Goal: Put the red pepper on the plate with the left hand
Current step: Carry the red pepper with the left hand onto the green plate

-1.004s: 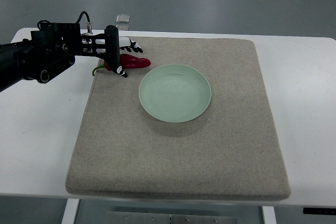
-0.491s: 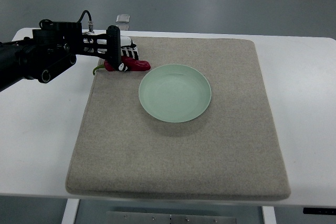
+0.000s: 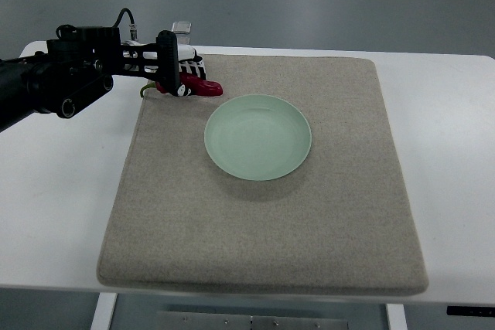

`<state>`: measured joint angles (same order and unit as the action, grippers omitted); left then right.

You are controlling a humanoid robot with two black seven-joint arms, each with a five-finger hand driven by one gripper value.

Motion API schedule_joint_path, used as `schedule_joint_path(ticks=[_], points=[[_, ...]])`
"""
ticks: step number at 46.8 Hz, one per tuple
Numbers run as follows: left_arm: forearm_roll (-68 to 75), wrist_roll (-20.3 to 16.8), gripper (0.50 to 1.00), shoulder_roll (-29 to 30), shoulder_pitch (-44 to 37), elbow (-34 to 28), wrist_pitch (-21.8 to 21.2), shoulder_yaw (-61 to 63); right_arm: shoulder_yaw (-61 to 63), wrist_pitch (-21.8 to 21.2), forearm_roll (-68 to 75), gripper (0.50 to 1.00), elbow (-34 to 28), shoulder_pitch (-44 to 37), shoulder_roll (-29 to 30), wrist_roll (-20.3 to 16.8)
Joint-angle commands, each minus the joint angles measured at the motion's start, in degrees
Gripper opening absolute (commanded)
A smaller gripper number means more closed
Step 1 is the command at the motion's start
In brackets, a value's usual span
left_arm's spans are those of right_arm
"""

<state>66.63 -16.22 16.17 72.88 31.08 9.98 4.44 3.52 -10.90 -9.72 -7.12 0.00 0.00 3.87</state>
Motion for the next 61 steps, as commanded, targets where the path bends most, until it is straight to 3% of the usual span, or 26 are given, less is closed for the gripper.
schedule_joint_path(ticks=[1, 23, 46, 54, 61], points=[[0.3, 0.0, 0.529, 0.1, 0.2, 2.2, -1.9, -0.1, 0.0, 0.0, 0.0, 0.932, 0.0, 0.0, 0.0, 0.0], [1.4, -0.8, 0.542, 0.1, 2.0, 17.5, -4.0, -0.1, 0.0, 0.0, 0.1, 0.932, 0.0, 0.0, 0.0, 0.0], [7.1, -0.8, 0.591, 0.1, 1.5, 21.7, -3.4, 0.2, 0.0, 0.0, 0.1, 0.932, 0.0, 0.0, 0.0, 0.0], [7.0, -0.8, 0.69, 0.0, 1.4, 21.7, -3.4, 0.0, 0.0, 0.0, 0.0, 0.932, 0.0, 0.0, 0.0, 0.0], [7.0, -0.8, 0.735, 0.1, 1.4, 21.7, -3.4, 0.0, 0.0, 0.0, 0.0, 0.932, 0.0, 0.0, 0.0, 0.0]])
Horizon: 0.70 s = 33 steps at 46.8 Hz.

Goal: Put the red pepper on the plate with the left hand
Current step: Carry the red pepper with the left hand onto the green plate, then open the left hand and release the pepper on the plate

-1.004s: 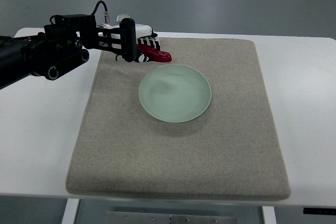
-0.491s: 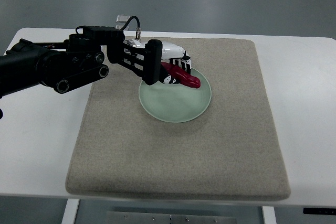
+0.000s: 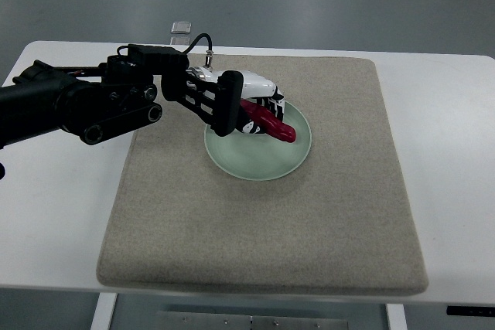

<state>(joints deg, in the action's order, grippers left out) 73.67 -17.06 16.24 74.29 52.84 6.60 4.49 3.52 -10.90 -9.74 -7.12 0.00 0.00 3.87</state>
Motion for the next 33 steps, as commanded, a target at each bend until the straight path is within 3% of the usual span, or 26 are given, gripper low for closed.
schedule_joint_path(ticks=[1, 20, 33], points=[[0.0, 0.0, 0.735, 0.0, 0.0, 0.0, 0.0, 0.0, 0.0, 0.0, 0.1, 0.932, 0.0, 0.0, 0.0, 0.0], [-0.5, 0.0, 0.761, 0.0, -0.1, -0.4, -0.1, -0.2, 0.0, 0.0, 0.1, 0.932, 0.0, 0.0, 0.0, 0.0], [-1.2, 0.0, 0.767, 0.3, -0.1, -4.8, -0.6, -0.9, 0.0, 0.0, 0.0, 0.932, 0.0, 0.0, 0.0, 0.0]])
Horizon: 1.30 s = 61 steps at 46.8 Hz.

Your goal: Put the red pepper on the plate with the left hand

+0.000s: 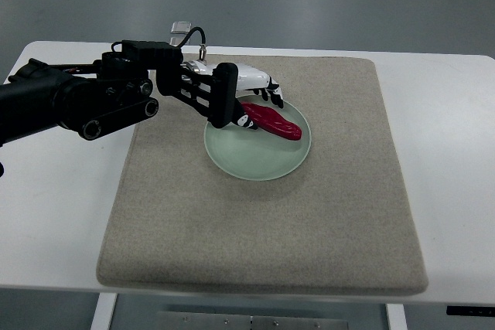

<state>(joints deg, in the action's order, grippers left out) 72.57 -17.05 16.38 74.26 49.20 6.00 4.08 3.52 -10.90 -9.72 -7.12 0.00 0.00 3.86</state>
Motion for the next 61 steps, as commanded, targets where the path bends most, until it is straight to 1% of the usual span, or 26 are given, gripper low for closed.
schedule_joint_path(ticks=[1, 9, 12, 16, 21, 25, 27, 29, 33, 39, 47, 50, 57, 61], points=[[-0.1, 0.0, 0.767, 0.2, -0.1, -1.7, 0.0, -0.7, 0.0, 0.0, 0.0, 0.932, 0.0, 0.0, 0.0, 0.0], [-0.1, 0.0, 0.776, 0.3, -0.3, -6.7, -0.1, -2.3, 0.0, 0.0, 0.0, 0.932, 0.0, 0.0, 0.0, 0.0], [-0.1, 0.0, 0.816, 0.4, -0.4, -8.7, -0.2, -2.3, 0.0, 0.0, 0.0, 0.932, 0.0, 0.0, 0.0, 0.0], [-0.1, 0.0, 0.823, 0.4, -0.4, -11.2, -0.2, -2.4, 0.0, 0.0, 0.0, 0.932, 0.0, 0.0, 0.0, 0.0], [-1.5, 0.0, 0.853, 0.4, -0.4, -14.1, -0.6, -2.4, 0.0, 0.0, 0.0, 0.932, 0.0, 0.0, 0.0, 0.0], [-3.9, 0.0, 0.913, 0.2, -0.5, -16.7, -2.5, -2.3, 0.0, 0.0, 0.0, 0.932, 0.0, 0.0, 0.0, 0.0], [-5.6, 0.0, 0.962, 0.1, -0.7, -17.7, -3.7, -2.4, 0.0, 0.0, 0.0, 0.932, 0.0, 0.0, 0.0, 0.0], [-7.3, 0.0, 0.971, 0.1, -1.5, -18.7, -4.8, -2.4, 0.0, 0.0, 0.0, 0.932, 0.0, 0.0, 0.0, 0.0], [-11.1, -0.1, 0.984, 0.0, -2.8, -20.5, -6.3, -2.3, 0.0, 0.0, 0.0, 0.932, 0.0, 0.0, 0.0, 0.0], [-18.3, 0.0, 0.984, -0.2, -3.7, -22.1, -7.2, -2.6, 0.0, 0.0, 0.0, 0.932, 0.0, 0.0, 0.0, 0.0], [-34.7, 1.4, 0.984, -1.1, -3.9, -24.5, -7.2, -3.5, 0.0, 0.0, 0.0, 0.932, 0.0, 0.0, 0.0, 0.0], [-40.8, 2.7, 0.984, -1.4, -3.9, -25.8, -7.1, -3.6, 0.0, 0.0, 0.0, 0.932, 0.0, 0.0, 0.0, 0.0], [-54.6, 9.2, 0.984, -2.1, -3.9, -27.8, -6.8, -4.9, 0.0, 0.0, 0.0, 0.932, 0.0, 0.0, 0.0, 0.0], [-60.7, 10.2, 0.984, -2.1, -3.9, -27.8, -6.5, -7.0, 0.0, 0.0, 0.0, 0.932, 0.0, 0.0, 0.0, -0.1]])
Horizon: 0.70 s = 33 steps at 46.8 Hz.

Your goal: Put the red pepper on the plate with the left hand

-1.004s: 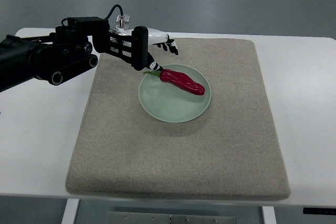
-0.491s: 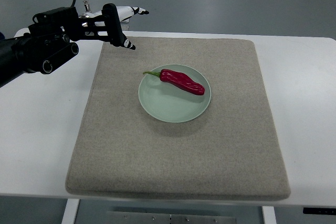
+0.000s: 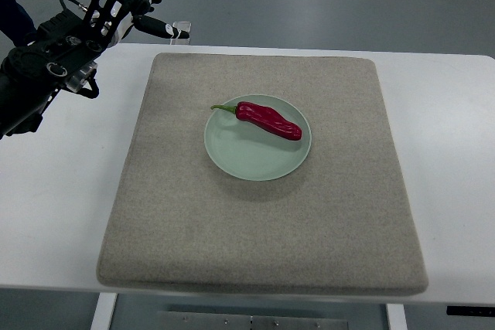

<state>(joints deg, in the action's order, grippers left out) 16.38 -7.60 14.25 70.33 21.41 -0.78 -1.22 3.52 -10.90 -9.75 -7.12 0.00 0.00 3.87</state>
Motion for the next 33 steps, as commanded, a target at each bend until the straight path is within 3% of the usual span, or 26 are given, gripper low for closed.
schedule_joint_path(ticks=[1, 6, 16, 27, 33], points=[[-5.6, 0.7, 0.984, 0.0, 0.1, -0.1, 0.3, -2.5, 0.0, 0.0, 0.1, 0.932, 0.0, 0.0, 0.0, 0.0], [-9.3, 0.6, 0.984, 0.0, -0.3, -0.1, 1.2, -6.9, 0.0, 0.0, 0.1, 0.932, 0.0, 0.0, 0.0, 0.0], [-9.5, -2.2, 0.981, -0.2, -3.0, -0.6, 7.9, -17.0, 0.0, 0.0, 0.0, 0.932, 0.0, 0.0, 0.0, 0.0], [-9.7, -2.5, 0.981, -1.4, -5.2, -2.5, 8.9, -26.4, 0.0, 0.0, 0.0, 0.932, 0.0, 0.0, 0.0, 0.0], [-9.7, -2.5, 0.981, -1.4, -6.3, -3.2, 12.0, -30.3, 0.0, 0.0, 0.0, 0.932, 0.0, 0.0, 0.0, 0.0]])
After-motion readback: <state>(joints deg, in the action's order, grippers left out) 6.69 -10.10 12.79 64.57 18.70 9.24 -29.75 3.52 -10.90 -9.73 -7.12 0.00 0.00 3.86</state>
